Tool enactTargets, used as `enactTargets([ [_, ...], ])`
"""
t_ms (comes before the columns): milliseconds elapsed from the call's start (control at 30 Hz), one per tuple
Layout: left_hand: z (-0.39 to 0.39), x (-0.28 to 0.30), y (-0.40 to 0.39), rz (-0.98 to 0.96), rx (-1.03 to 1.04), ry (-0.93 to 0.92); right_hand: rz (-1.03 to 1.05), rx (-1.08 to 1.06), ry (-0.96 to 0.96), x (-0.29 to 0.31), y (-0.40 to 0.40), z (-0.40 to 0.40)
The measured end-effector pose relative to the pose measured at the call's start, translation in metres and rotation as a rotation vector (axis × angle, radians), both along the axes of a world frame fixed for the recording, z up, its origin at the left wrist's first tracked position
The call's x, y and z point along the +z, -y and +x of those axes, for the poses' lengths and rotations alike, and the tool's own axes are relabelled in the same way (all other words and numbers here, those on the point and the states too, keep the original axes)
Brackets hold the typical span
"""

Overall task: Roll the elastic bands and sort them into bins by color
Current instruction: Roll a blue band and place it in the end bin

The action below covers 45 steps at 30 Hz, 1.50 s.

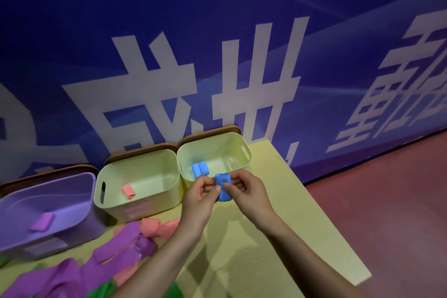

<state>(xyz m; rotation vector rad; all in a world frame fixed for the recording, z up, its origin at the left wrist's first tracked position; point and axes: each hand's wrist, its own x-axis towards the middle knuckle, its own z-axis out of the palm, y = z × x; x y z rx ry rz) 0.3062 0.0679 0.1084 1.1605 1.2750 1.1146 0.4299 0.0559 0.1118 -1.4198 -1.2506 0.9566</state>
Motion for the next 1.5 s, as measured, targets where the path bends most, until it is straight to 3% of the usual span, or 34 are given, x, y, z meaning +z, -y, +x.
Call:
enactTargets([
  [267, -0.014, -0.003, -0.002, 0.003, 0.022, -0.011, 0.037, -0.036, 0.025, -0.005, 0.0, -0.021],
  [433, -0.025, 0.003, -0.013, -0.111, -0.063, 0.178, 0.023, 0.002, -0.075, 0.003, -0.009, -0.02],
  [700, -0.027, 0.007, -0.027, -0.197, -0.049, 0.326, 0.0, -0.005, -0.142, 0.003, -0.026, -0.02],
  [1000, -0.024, -0.016, -0.053, -0.129, 0.078, 0.153, -0.123, 0.06, -0.137, -0.012, -0.055, -0.018],
  [1167, -0.028, -0.034, -0.089, -0.104, -0.083, -0.145, -0.325, 0.087, 0.107, -0.028, -0.099, -0.005],
  [1367, -0.059, -0.06, -0.144, -0.002, 0.106, -0.439, -0.581, 0.028, 0.305, -0.071, -0.185, 0.015],
  [1500, -0.075, -0.088, -0.172, -0.106, 0.171, -0.623, -0.704, 0.071, 0.419, -0.109, -0.228, 0.008],
])
